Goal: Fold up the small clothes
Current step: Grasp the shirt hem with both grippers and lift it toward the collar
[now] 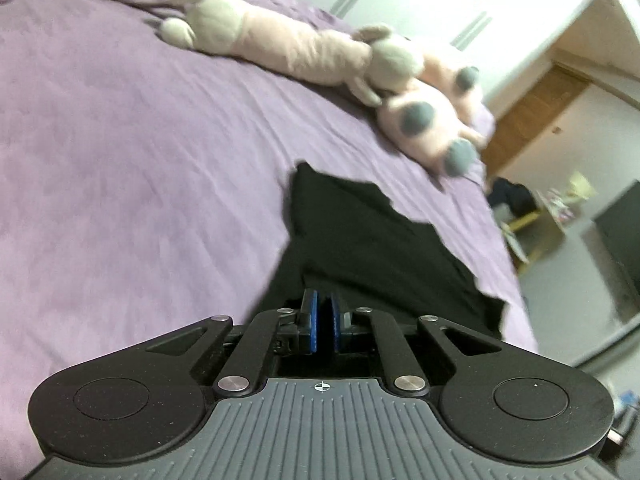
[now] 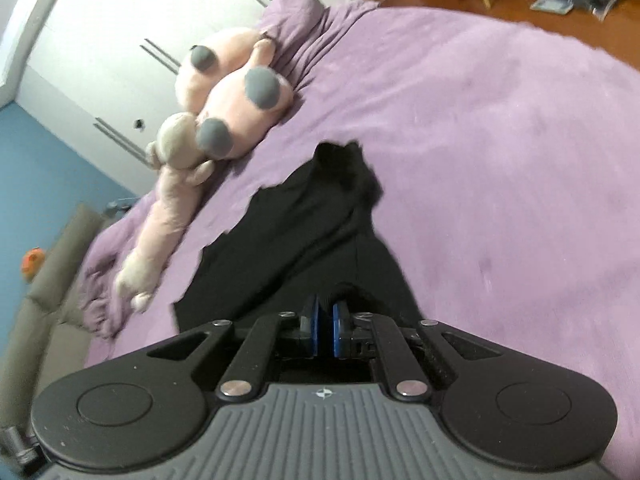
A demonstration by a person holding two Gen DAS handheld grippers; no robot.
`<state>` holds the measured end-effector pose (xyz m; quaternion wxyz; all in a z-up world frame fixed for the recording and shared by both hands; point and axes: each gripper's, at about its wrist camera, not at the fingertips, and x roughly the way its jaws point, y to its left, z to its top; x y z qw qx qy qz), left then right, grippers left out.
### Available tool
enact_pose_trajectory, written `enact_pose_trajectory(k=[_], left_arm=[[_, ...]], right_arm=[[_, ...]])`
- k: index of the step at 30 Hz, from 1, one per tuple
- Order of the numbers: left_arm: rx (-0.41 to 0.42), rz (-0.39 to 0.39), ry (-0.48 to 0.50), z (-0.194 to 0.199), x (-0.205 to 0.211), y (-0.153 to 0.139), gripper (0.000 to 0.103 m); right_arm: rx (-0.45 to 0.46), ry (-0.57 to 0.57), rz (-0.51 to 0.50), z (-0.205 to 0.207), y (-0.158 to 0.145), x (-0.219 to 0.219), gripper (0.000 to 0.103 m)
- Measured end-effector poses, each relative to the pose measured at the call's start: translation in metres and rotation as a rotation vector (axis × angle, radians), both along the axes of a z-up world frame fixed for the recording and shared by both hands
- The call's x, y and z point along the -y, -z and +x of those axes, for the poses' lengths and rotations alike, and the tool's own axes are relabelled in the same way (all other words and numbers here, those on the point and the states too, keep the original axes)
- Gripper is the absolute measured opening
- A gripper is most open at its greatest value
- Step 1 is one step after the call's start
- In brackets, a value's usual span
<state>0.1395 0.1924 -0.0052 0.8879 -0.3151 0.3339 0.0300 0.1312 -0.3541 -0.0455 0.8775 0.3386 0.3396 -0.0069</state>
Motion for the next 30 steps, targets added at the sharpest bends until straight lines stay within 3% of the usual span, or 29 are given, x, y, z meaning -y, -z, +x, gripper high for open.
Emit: enact_pose_trajectory(k=[2,4,5,6,7,8,11,16,19,22,23,24,30], left_arm=[[0.002,0.045,-0.065,0.018,0.001,0.007,0.006],[0.023,0.085,-0.094,0.024,0.000,0.010,0.015],[0.037,0.099,-0.094,0.027,-0.002,0.012,0.025],[0.045,0.103,-0.069,0.029,-0.003,0.014,0.043],[0.046,0.109,-0.025,0.031,-0.003,0.018,0.049],[0.036,0.125,0.015,0.033,-0.002,0.022,0.053],[-0.038,0.223,0.099,0.045,0.007,0.038,0.055],[-0.137,0.281,0.155,0.066,0.022,0.065,0.055],[-0.141,0.315,0.161,0.069,0.028,0.069,0.054],[-0.130,0.327,0.149,0.068,0.029,0.069,0.039],[-0.121,0.326,0.145,0.067,0.028,0.069,0.024],[-0.115,0.327,0.144,0.068,0.028,0.068,0.019],[-0.092,0.405,0.123,0.062,0.036,0.057,0.010]], right_arm=[[-0.006,0.013,-0.075,0.018,0.001,-0.005,0.011],[-0.002,0.020,-0.162,0.024,-0.003,-0.009,0.012],[0.018,0.025,-0.214,0.025,-0.007,-0.010,0.017],[0.038,0.020,-0.275,0.022,-0.009,-0.012,0.029],[0.047,0.001,-0.317,0.022,-0.009,-0.012,0.035],[0.052,-0.036,-0.355,0.023,-0.007,-0.014,0.042],[0.004,-0.143,-0.450,0.034,0.004,-0.022,0.043],[-0.062,-0.203,-0.592,0.050,0.021,-0.038,0.043],[-0.071,-0.176,-0.557,0.056,0.026,-0.035,0.043],[-0.056,-0.169,-0.544,0.055,0.028,-0.036,0.032],[-0.050,-0.169,-0.553,0.053,0.028,-0.037,0.018],[-0.049,-0.167,-0.567,0.054,0.028,-0.039,0.009],[0.018,-0.129,-0.593,0.040,0.009,-0.044,0.003]])
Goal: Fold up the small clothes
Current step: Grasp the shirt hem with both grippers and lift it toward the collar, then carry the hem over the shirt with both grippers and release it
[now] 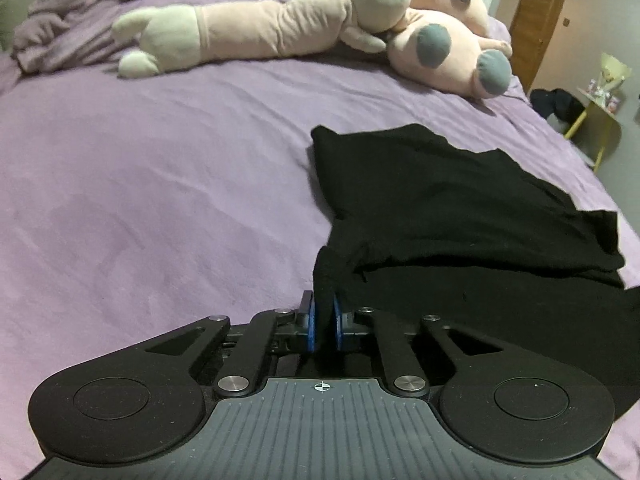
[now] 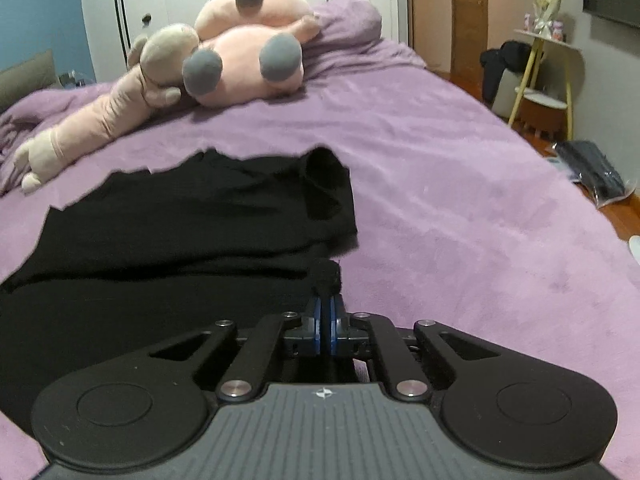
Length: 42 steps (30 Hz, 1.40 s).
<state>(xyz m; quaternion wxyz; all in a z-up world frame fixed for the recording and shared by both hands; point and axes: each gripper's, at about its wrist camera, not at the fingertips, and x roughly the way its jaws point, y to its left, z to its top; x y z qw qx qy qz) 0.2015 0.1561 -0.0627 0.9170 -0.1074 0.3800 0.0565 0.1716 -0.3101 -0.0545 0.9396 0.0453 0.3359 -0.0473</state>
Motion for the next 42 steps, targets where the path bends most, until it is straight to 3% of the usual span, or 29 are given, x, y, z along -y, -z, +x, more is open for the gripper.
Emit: enact_pose_trajectory(k=[6,11,15,21,27,31,34,36,38,40,42], left_arm=[[0.070,-0.016,0.007,-0.012,0.000,-0.024,0.007],[0.143,-0.098,0.018,-0.003,-0.008,-0.053,0.007],[0.188,-0.108,-0.020,0.029,-0.016,-0.066,0.007],[0.194,-0.108,-0.073,0.099,-0.026,-0.069,0.007],[0.215,-0.012,-0.128,0.162,-0.023,-0.063,0.007],[0.164,0.049,-0.158,0.192,-0.016,-0.041,0.008],[0.092,0.080,-0.175,0.199,-0.010,-0.019,0.023],[0.086,0.054,-0.159,0.190,-0.005,-0.011,0.039],[0.137,0.023,-0.124,0.176,0.006,-0.005,0.041],[0.177,0.020,-0.093,0.171,0.023,0.001,0.043],[0.196,0.014,-0.056,0.176,0.043,0.009,0.055]], right_arm=[[0.095,-0.017,0.024,-0.015,-0.032,-0.004,0.003],[0.156,-0.030,0.044,-0.002,-0.056,-0.006,0.003],[0.191,-0.001,0.020,0.037,-0.066,-0.006,0.003],[0.160,0.056,0.050,0.120,-0.059,-0.001,0.003],[0.146,0.108,0.008,0.188,-0.048,0.001,0.003],[0.097,0.106,0.007,0.219,-0.026,0.001,0.003],[0.073,0.137,-0.009,0.225,-0.014,-0.002,0.008],[0.122,0.175,0.002,0.214,-0.011,-0.007,0.023],[0.151,0.133,0.114,0.204,-0.004,-0.018,0.026],[0.122,-0.005,0.287,0.200,0.013,-0.042,0.026],[0.062,-0.136,0.372,0.202,0.033,-0.077,0.025]])
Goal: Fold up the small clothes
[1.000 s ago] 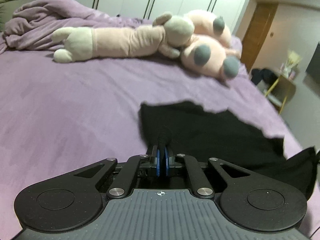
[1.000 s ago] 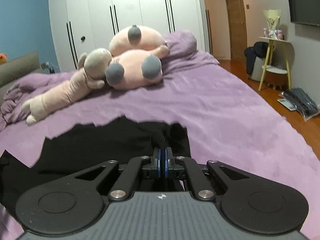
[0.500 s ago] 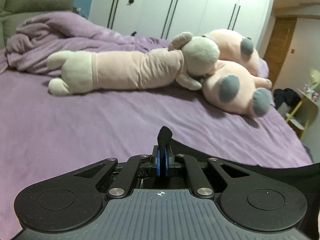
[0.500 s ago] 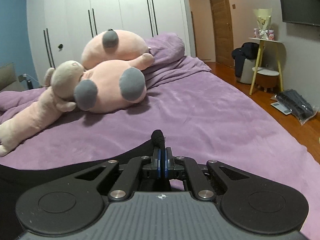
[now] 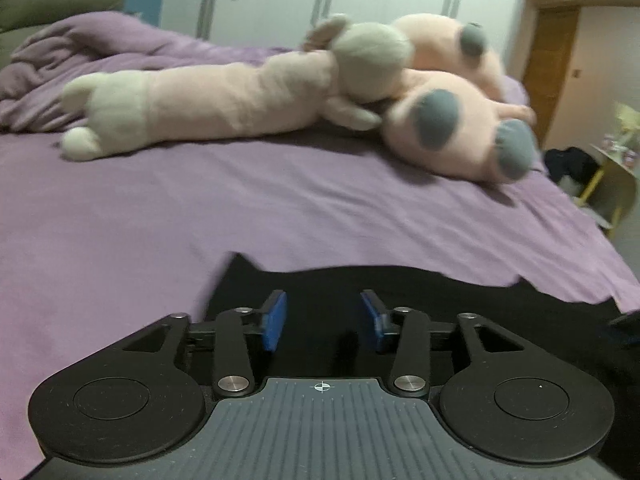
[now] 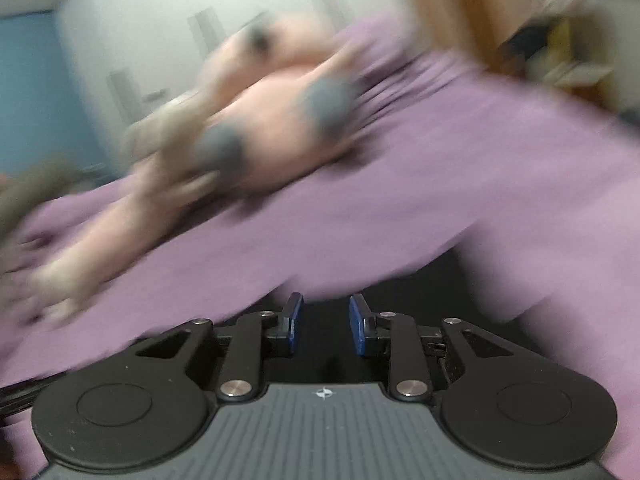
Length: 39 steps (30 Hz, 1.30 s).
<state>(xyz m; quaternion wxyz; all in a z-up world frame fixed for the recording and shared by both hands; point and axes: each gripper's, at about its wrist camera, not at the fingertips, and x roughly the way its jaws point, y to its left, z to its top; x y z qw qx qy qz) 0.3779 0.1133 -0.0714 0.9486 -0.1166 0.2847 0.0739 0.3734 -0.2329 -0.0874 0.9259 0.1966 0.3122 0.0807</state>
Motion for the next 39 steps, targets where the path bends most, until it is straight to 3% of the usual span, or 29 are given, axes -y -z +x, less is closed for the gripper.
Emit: enact_pose_trajectory(k=[2,6,10,12,15,18,21,23,26,27,28,30,31,33,39], left_arm=[[-0.052,-0.005,0.039,0.012,0.019,0.011,0.056],[-0.084,0.094,0.030,0.019,0.034,0.032,0.063],[-0.063,0.027,0.021,0.015,0.015,0.036,0.064],[-0.062,0.033,0.029,0.012,0.012,0.035,0.064],[-0.060,0.042,0.026,0.002,0.007,0.031,0.064],[-0.080,0.047,-0.032,-0.010,0.001,0.025,0.069],[-0.109,0.047,-0.110,-0.029,-0.005,0.025,0.076],[-0.126,0.043,-0.125,-0.040,-0.010,0.027,0.076],[-0.145,0.076,-0.150,-0.059,-0.018,0.029,0.079],[-0.150,0.099,-0.166,-0.065,-0.022,0.028,0.083],[-0.165,0.137,-0.190,-0.071,-0.026,0.027,0.085],[-0.196,0.199,-0.254,-0.084,-0.038,0.027,0.087],[-0.217,0.193,-0.271,-0.091,-0.046,0.028,0.087],[-0.243,0.104,-0.282,-0.105,-0.062,0.028,0.087],[-0.174,-0.366,-0.135,-0.148,-0.091,0.024,0.087]], right_arm=[[-0.024,-0.073,-0.015,0.001,0.016,-0.029,0.025],[0.022,-0.096,-0.201,0.001,0.023,-0.040,0.026],[0.024,0.045,-0.347,-0.002,0.017,0.018,0.026],[0.013,0.125,-0.337,-0.011,0.014,0.055,0.014],[-0.014,0.271,-0.439,-0.028,0.003,0.080,0.015],[-0.029,0.292,-0.344,-0.061,-0.013,0.085,0.024],[0.025,0.191,-0.259,-0.104,-0.024,0.069,0.024],[-0.001,0.121,-0.242,-0.127,-0.020,0.057,0.024],[-0.075,0.112,-0.346,-0.149,-0.004,0.049,0.022],[-0.080,0.124,-0.381,-0.155,-0.002,0.051,0.014],[-0.081,0.162,-0.422,-0.163,-0.005,0.053,0.013],[-0.115,0.272,-0.473,-0.174,-0.014,0.059,0.017],[-0.122,0.300,-0.443,-0.180,-0.017,0.064,0.020],[-0.110,0.308,-0.347,-0.190,-0.025,0.070,0.020],[-0.059,0.181,-0.213,-0.179,-0.034,0.037,0.020]])
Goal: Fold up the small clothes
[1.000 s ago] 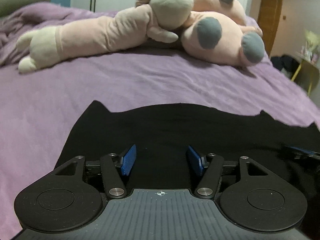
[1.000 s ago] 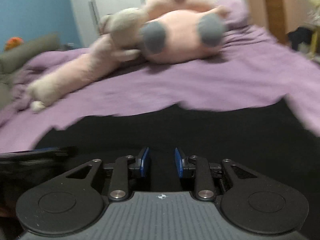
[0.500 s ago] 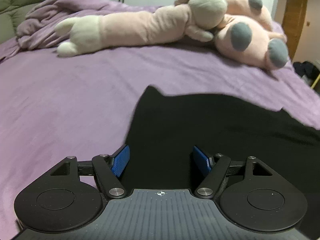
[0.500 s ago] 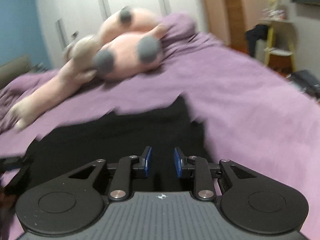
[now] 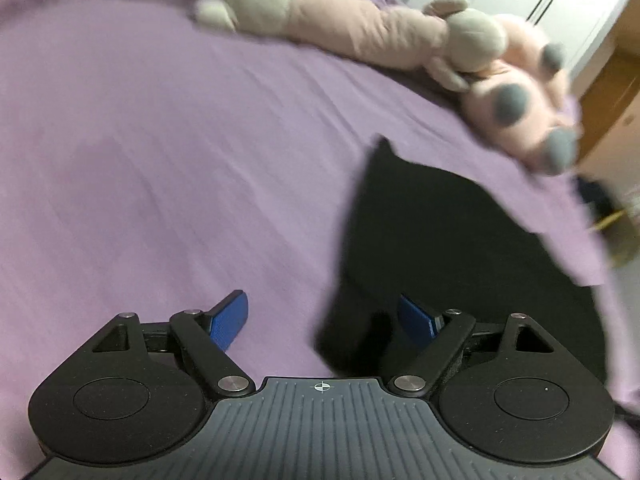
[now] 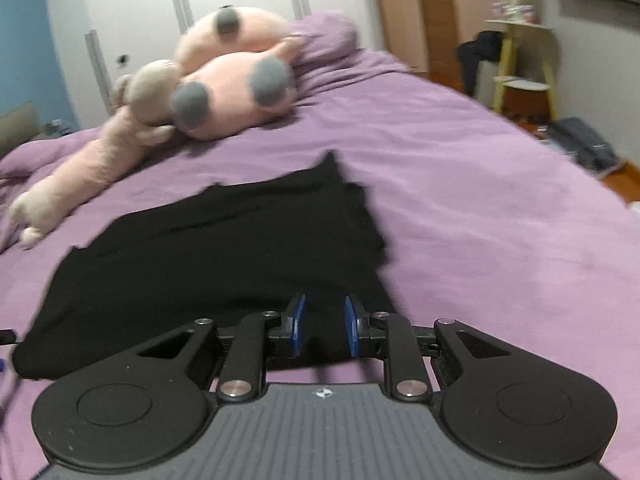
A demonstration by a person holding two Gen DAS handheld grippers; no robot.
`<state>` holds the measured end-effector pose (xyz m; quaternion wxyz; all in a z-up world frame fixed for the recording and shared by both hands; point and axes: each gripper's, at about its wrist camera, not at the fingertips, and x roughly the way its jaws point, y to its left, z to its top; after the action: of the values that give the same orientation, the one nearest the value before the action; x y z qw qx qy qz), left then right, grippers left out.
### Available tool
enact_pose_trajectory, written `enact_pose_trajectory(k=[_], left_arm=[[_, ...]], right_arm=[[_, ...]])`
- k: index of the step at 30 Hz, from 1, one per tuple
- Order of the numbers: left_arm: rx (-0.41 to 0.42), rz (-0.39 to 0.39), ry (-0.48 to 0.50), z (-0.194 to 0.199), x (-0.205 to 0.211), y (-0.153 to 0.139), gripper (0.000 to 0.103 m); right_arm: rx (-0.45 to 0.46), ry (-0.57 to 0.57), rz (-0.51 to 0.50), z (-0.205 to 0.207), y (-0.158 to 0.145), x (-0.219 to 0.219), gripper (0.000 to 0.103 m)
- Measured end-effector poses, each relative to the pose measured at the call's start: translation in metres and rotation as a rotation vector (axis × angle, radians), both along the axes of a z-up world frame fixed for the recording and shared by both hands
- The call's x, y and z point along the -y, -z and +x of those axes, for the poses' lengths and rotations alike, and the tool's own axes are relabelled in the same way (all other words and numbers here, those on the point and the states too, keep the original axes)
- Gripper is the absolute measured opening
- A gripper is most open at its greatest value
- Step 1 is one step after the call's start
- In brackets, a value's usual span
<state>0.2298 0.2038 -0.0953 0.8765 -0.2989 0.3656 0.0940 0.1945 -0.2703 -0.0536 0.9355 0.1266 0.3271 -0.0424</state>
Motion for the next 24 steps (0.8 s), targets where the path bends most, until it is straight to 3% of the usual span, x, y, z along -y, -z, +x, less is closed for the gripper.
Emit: enact_pose_trajectory(k=[2,5,10,12,15,16,17,18,22,24], left_arm=[[0.010,-0.069,0.019,-0.004,-0.001,0.005,0.087],[0.002,-0.052,0.019,-0.003,0.001,0.006,0.087],[0.030,-0.131,-0.008,0.010,-0.005,0.010,0.086],[0.056,-0.183,-0.022,0.016,-0.006,0.014,0.081],[0.058,-0.184,-0.019,0.028,-0.003,0.015,0.078],[0.076,-0.186,-0.012,0.031,-0.002,0.015,0.075],[0.092,-0.197,-0.001,0.033,-0.002,0.015,0.059],[0.080,-0.217,0.003,0.037,-0.001,0.017,0.049],[0.064,-0.301,-0.045,0.049,-0.009,0.035,0.041],[0.070,-0.392,-0.088,0.052,-0.018,0.040,0.040]], right_arm=[[0.008,-0.057,0.082,0.010,0.000,-0.018,0.020],[-0.053,-0.128,0.211,0.028,0.011,-0.047,0.020],[-0.136,-0.193,0.200,0.050,0.032,-0.092,0.020],[-0.133,-0.186,0.190,0.054,0.034,-0.101,0.020],[-0.139,-0.177,0.185,0.058,0.035,-0.106,0.020],[-0.139,-0.177,0.182,0.058,0.034,-0.106,0.020],[-0.136,-0.179,0.181,0.059,0.033,-0.106,0.020],[-0.133,-0.181,0.182,0.056,0.031,-0.108,0.020],[-0.132,-0.182,0.169,0.055,0.033,-0.111,0.020],[-0.129,-0.188,0.161,0.054,0.033,-0.111,0.020]])
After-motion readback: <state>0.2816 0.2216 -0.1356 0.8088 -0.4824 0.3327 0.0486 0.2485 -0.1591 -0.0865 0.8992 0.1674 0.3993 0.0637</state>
